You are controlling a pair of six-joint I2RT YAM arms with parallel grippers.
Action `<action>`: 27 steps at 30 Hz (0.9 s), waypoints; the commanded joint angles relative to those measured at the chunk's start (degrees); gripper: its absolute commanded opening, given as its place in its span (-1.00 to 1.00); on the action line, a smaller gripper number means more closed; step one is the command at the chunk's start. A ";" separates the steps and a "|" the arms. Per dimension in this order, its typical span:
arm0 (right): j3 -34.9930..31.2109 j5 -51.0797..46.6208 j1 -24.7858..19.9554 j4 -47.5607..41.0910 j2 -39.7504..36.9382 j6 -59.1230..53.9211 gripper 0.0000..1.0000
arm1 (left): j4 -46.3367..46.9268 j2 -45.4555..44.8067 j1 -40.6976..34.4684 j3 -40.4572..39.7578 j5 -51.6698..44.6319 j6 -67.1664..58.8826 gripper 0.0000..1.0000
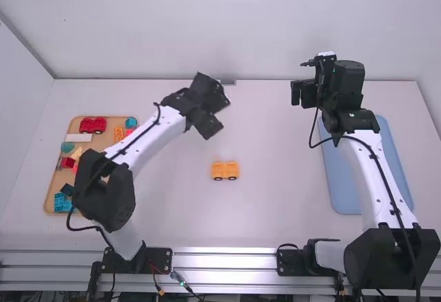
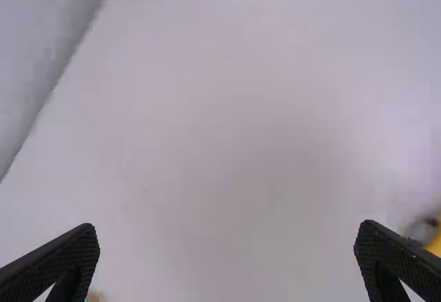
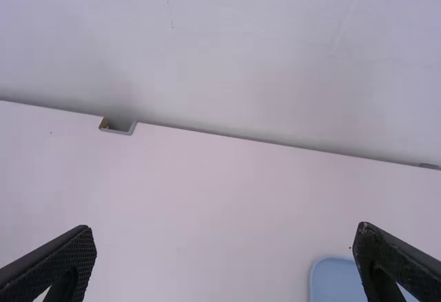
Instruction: Assemble lego blocks to make yellow taxi
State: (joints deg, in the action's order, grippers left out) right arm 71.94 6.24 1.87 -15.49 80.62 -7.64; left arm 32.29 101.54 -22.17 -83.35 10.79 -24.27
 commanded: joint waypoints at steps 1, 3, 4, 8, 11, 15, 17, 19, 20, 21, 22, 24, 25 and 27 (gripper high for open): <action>2.25 -0.07 0.00 0.00 0.57 0.09 0.98 | 0.28 -1.70 6.51 -1.53 11.17 17.14 0.98; 2.25 -0.07 0.00 -0.02 0.57 0.07 0.98 | 1.55 -1.70 10.64 -2.32 11.78 20.52 0.98; 2.25 -0.07 0.00 -0.02 0.57 0.07 0.97 | 2.60 -1.70 13.20 -2.73 11.74 21.99 0.98; 2.25 -0.13 0.00 0.00 0.57 0.09 0.98 | 7.76 -1.70 21.09 -4.09 11.74 28.24 0.98; 2.25 -0.11 0.00 0.02 0.57 0.11 0.98 | 11.39 -1.70 27.10 -4.42 9.20 32.02 0.98; 2.25 -0.07 0.00 0.02 0.57 0.09 0.98 | 13.70 -1.68 33.24 -4.37 3.48 31.98 0.98; 2.25 -0.09 0.00 0.02 0.57 0.13 0.98 | 14.01 -1.68 35.23 -4.33 0.87 31.71 0.98; 2.25 -0.04 0.00 0.02 0.57 0.11 0.98 | 15.54 -1.68 37.68 -4.33 -4.20 29.00 0.98; 2.25 -0.04 0.00 0.02 0.57 0.11 0.98 | 16.76 -1.68 38.47 -4.33 -5.81 27.58 0.98; 2.25 -0.07 0.00 0.02 0.57 0.11 0.98 | 18.62 -1.68 39.30 -4.33 -6.62 26.77 0.98; 2.25 -0.09 0.00 0.02 0.57 0.11 0.98 | 20.70 -1.68 39.93 -4.33 -6.75 26.40 0.98; 2.25 -0.04 0.00 0.02 0.57 0.13 0.98 | 23.54 -1.68 40.48 -4.26 -6.56 25.49 0.98; 2.25 -0.04 0.00 0.04 0.57 0.11 0.98 | 25.33 -1.68 40.61 -3.69 -5.88 24.22 0.98; 2.25 -0.09 0.00 0.04 0.57 0.11 0.98 | 26.38 -1.68 40.63 -1.36 -3.23 22.58 0.90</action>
State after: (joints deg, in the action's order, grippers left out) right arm 71.94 6.24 1.87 -15.53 80.62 -7.66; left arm 58.08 101.38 18.44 -86.37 7.11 1.15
